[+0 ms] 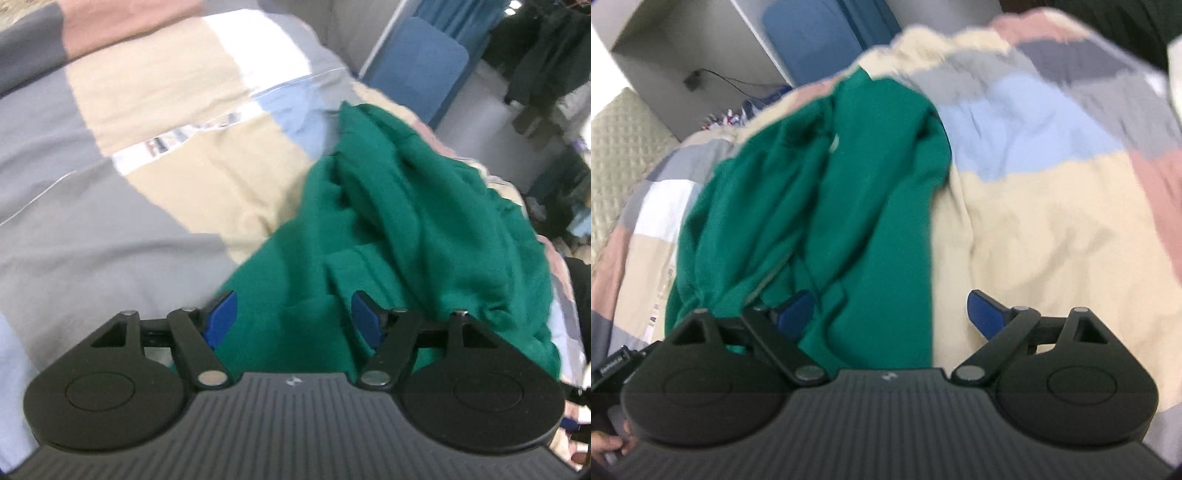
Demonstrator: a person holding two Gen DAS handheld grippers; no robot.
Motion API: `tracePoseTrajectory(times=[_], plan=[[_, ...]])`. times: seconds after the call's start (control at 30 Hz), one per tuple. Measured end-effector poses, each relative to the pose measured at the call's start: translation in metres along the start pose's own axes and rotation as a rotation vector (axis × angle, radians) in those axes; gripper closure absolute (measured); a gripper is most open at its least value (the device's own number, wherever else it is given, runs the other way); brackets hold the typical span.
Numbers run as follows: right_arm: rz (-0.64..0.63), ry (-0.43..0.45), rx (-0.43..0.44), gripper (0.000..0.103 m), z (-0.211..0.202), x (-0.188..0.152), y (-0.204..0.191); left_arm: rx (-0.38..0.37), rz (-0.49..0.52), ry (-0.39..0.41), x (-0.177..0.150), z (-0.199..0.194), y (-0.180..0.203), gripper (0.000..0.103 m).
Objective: Fold large clothes
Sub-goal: 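Lift both open grippers away from the folded hoodie, then lower the right gripper onto the folded green hoodie and close it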
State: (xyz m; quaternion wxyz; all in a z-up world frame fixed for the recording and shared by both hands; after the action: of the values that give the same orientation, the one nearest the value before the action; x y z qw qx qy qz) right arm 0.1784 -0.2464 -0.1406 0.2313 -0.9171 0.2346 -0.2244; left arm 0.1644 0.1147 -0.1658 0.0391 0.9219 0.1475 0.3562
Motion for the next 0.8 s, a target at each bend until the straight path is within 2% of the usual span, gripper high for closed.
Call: tracePoseTrajectory(times=[0.07,0.13,0.23,0.43,0.5,0.57,0.67,0.8], plan=[[0.073,-0.070,0.011,0.012,0.012,-0.007,0.008,-0.002,-0.024,-0.004,-0.001,0.003,-0.007,0.029],[0.120,-0.101,0.020,0.010,0.019,-0.012,0.013,-0.011,-0.046,-0.004,-0.001,0.005,-0.013,0.026],[0.097,-0.116,0.032,0.009,0.019,-0.016,0.007,-0.004,-0.086,-0.027,-0.002,0.007,-0.025,0.024],[0.055,-0.130,0.079,0.008,0.013,-0.015,-0.006,-0.018,-0.215,-0.022,0.001,0.002,-0.056,0.024],[0.058,-0.127,0.107,0.008,0.006,-0.012,-0.009,-0.042,-0.256,-0.027,0.001,0.003,-0.064,0.024],[0.072,-0.124,0.130,0.008,-0.003,-0.013,-0.009,-0.063,-0.244,-0.057,0.000,0.006,-0.065,0.024],[0.085,-0.123,0.155,0.008,-0.011,-0.014,-0.009,-0.056,-0.219,-0.071,-0.003,0.011,-0.062,0.021],[0.067,-0.158,0.213,0.009,-0.016,-0.024,-0.017,-0.122,-0.188,-0.085,-0.006,0.017,-0.045,0.019]])
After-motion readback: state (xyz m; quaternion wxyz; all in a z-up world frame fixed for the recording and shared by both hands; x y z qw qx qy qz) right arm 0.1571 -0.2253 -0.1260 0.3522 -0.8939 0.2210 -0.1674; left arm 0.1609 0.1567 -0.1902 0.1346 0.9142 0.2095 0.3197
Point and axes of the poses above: each gripper's, at about its wrist camera, not at the fingertips, and z roughly the way its jaws point, y to its right, x to its top, the point moved 10 cm from there along z, roughly the way its jaws point, and after that the axes turned 15 degrees about z, right-handed, at the moved point
